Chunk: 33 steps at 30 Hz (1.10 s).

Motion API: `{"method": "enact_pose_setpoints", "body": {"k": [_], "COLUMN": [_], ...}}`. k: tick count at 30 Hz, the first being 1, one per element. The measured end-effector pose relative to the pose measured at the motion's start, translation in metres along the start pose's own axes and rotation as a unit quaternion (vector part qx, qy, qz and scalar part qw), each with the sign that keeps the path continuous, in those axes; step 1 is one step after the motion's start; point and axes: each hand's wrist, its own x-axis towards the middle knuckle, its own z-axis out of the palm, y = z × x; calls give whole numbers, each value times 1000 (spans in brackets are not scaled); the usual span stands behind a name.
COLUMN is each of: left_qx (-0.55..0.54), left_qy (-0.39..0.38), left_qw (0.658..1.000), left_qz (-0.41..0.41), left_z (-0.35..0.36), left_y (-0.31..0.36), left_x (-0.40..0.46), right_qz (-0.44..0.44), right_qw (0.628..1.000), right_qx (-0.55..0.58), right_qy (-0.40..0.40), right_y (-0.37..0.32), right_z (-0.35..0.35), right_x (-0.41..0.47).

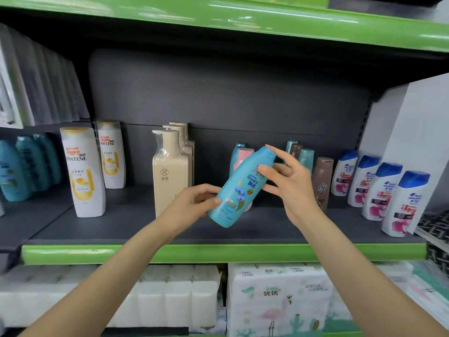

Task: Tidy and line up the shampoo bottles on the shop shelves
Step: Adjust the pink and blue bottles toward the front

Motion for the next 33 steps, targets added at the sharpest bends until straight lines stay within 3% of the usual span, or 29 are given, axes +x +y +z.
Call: {"method": "enact_pose_setpoints", "body": {"k": [8,13,33], "left_qx": [139,158,178], "left_qy": [32,43,32], "left_qw": [986,981,980], "left_qz": [84,100,82], "left_z": [15,29,40], "left_y": [12,16,-10], "left_x": [32,39,48], "right_qz": [-39,-68,-31], "right_qw": [992,976,970], "right_qx": [-120,-201,-234], "right_qy": [-20,-50,-54], "right_y": [-9,-4,29], "right_z": [2,2,-8], "right_x": [12,11,18]}}
